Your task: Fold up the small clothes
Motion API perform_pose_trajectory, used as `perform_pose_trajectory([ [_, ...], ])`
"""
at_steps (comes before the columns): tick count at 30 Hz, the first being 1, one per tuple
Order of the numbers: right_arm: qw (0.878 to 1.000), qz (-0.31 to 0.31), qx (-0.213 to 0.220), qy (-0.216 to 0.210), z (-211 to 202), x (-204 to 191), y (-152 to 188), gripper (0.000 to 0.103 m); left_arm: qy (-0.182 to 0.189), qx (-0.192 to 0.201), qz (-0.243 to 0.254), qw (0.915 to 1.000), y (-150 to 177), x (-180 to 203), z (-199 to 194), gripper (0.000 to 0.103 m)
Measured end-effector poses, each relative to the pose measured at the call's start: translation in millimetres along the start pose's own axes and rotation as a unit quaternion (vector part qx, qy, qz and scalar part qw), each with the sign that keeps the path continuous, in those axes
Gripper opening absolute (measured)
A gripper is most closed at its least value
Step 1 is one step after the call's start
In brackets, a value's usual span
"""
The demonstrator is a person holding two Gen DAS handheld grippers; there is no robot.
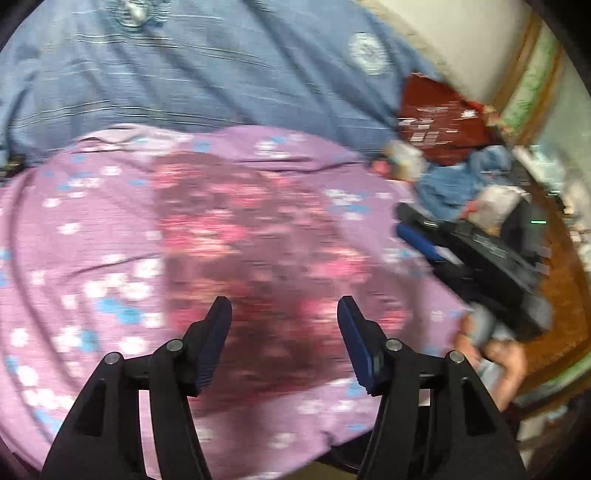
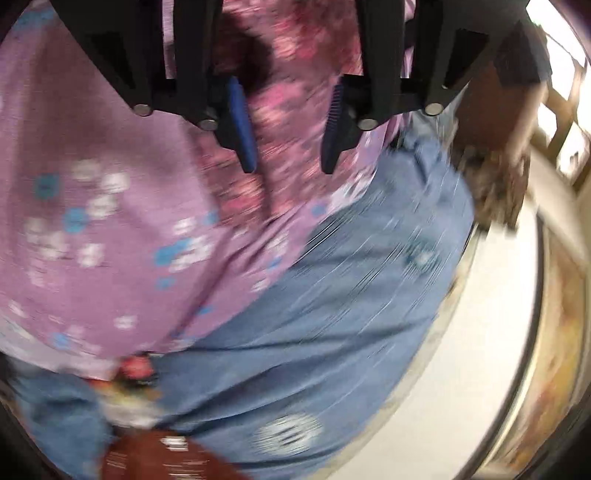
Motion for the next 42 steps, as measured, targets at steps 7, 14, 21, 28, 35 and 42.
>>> perform_pose_trajectory([
  [7, 0.975, -0.007, -0.165, 0.151, 42, 33, 79, 0.020, -0.091, -0.117, -0.018, 0.9888, 45, -64, 66, 0.060],
  [14, 0.974, -0.008, -0.168, 0.151, 36, 34, 83, 0.018, -0.040, -0.081, -0.020, 0.9957, 31, -64, 46, 0.061],
  [21, 0.990, -0.026, -0.105, 0.086, 64, -14, 7, 0.025, -0.055, -0.009, -0.007, 0.9984, -63, -69, 35, 0.061],
  [28, 0.983, 0.048, -0.148, 0.094, 156, 26, -22, 0.023, -0.102, -0.072, -0.011, 0.9920, -123, -102, 130, 0.062],
  [35, 0.987, 0.034, -0.128, 0.095, 130, 27, -22, 0.024, -0.093, -0.073, -0.041, 0.9921, -105, -115, 128, 0.075],
  [42, 0.982, 0.017, -0.137, 0.126, 85, 28, 23, 0.026, -0.092, -0.060, 0.006, 0.9939, -33, -86, 82, 0.076],
])
Point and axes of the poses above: each gripper's, at about its wrist camera, not at the fingertips, and z roughly the way its jaws point, x to its right, y to its underside, the point moved 9 cm from there along z, roughly the way its jaws point, and after that the axes turned 7 degrees about -x, right-handed, at the moved point
